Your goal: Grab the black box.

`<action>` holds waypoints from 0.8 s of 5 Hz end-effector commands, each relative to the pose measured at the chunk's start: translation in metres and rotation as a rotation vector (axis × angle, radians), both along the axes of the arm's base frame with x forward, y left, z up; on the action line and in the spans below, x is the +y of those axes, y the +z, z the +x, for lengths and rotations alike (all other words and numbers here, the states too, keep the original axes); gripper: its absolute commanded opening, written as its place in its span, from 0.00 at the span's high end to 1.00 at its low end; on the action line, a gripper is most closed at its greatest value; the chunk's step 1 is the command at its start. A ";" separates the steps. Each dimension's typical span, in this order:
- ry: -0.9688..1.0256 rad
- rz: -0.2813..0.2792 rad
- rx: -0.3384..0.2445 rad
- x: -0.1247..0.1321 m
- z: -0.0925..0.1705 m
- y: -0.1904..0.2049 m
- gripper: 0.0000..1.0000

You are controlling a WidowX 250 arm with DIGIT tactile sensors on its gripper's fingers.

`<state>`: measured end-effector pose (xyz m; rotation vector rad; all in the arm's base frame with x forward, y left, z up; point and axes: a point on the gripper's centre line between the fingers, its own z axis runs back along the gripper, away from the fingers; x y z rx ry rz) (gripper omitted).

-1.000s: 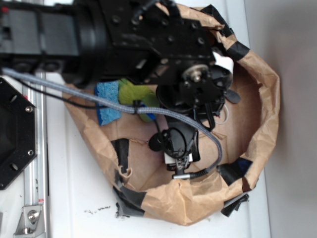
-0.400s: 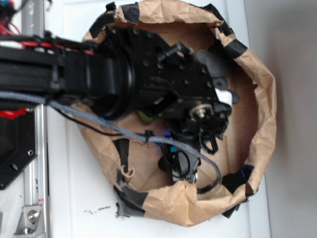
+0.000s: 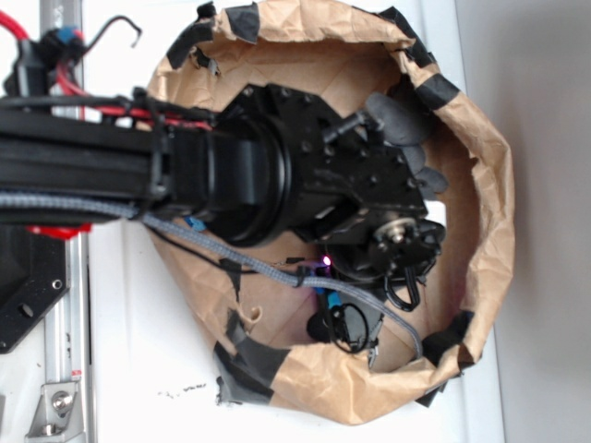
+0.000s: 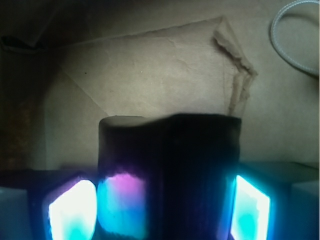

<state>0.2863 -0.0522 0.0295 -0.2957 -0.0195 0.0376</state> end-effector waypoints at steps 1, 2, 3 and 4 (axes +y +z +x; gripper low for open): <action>-0.034 0.140 -0.040 -0.007 0.009 -0.010 0.00; 0.025 0.208 -0.024 0.005 0.002 -0.009 1.00; 0.072 0.220 -0.036 0.016 -0.009 0.006 1.00; 0.167 0.159 -0.065 0.036 -0.022 0.039 1.00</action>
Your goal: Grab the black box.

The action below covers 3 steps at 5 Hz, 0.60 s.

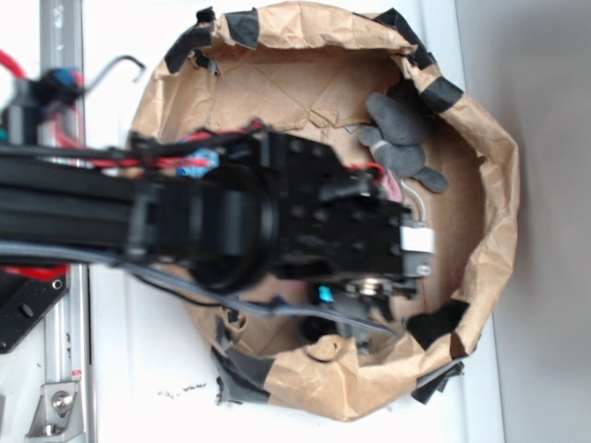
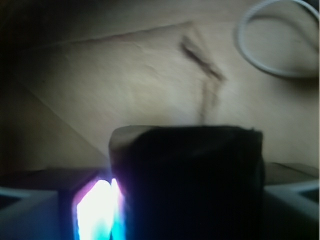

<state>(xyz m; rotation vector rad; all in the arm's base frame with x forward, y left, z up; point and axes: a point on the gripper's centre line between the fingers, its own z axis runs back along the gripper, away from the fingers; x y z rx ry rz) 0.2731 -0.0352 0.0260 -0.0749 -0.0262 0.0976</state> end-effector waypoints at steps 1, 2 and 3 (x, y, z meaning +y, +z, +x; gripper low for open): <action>0.156 -0.085 -0.130 0.033 -0.025 0.078 1.00; 0.180 -0.099 -0.156 0.045 -0.036 0.111 1.00; 0.160 0.001 -0.136 0.044 -0.034 0.129 1.00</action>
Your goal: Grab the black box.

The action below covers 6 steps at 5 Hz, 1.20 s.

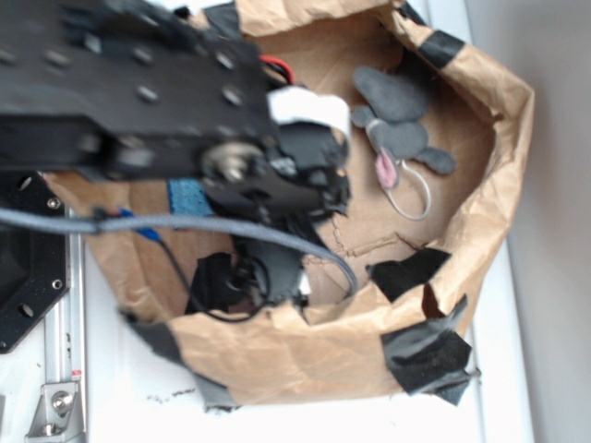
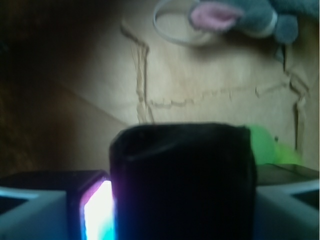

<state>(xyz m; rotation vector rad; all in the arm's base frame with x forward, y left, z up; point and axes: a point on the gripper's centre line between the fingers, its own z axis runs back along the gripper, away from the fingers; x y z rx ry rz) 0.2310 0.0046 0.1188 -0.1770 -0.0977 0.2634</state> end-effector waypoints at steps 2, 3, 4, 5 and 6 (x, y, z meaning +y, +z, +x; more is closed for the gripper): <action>0.039 0.219 0.009 0.003 0.027 0.018 1.00; 0.060 0.285 0.014 0.012 0.031 0.007 1.00; 0.112 0.353 -0.015 0.033 0.034 0.002 1.00; 0.146 0.371 -0.009 0.047 0.038 -0.009 1.00; 0.133 0.307 -0.005 0.040 0.045 -0.039 1.00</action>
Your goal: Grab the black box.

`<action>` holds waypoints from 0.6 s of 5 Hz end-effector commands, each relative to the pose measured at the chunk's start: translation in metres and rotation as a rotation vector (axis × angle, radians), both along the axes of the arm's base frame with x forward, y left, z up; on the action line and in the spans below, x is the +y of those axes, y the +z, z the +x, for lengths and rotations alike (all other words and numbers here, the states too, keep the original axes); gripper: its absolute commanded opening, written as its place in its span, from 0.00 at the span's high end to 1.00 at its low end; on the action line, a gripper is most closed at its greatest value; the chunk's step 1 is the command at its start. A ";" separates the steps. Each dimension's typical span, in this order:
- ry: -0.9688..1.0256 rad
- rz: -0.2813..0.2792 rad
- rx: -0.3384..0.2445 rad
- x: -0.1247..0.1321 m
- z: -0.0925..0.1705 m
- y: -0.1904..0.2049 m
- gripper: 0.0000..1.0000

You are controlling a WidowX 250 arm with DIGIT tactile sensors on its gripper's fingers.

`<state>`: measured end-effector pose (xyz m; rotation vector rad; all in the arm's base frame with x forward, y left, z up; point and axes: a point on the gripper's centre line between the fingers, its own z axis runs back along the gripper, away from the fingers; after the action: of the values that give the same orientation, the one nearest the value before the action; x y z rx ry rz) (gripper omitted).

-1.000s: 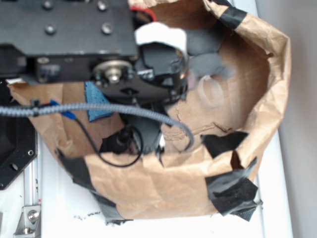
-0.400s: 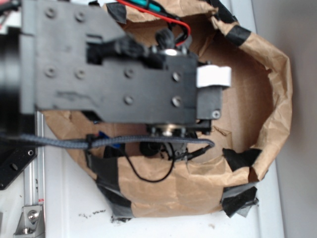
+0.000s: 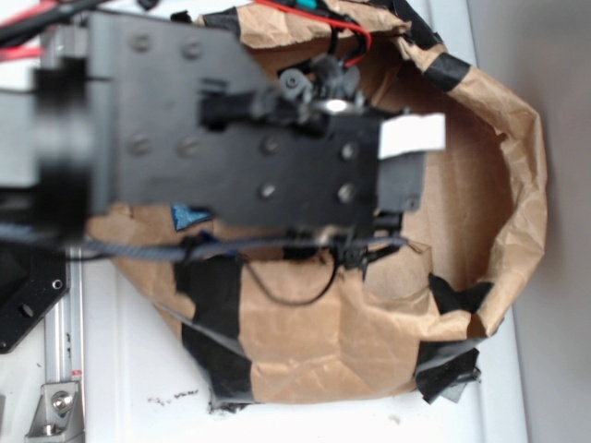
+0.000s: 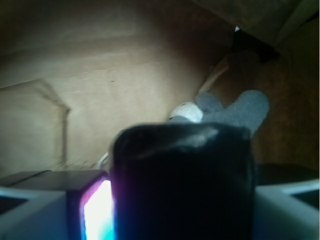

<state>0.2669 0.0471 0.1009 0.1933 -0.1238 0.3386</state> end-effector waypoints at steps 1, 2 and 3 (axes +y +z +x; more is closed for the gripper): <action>-0.020 -0.123 0.006 -0.022 0.014 -0.041 1.00; -0.014 -0.187 0.019 -0.024 0.014 -0.040 1.00; 0.007 -0.186 -0.005 -0.012 0.000 -0.020 1.00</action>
<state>0.2643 0.0379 0.0673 0.0138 -0.0376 0.3441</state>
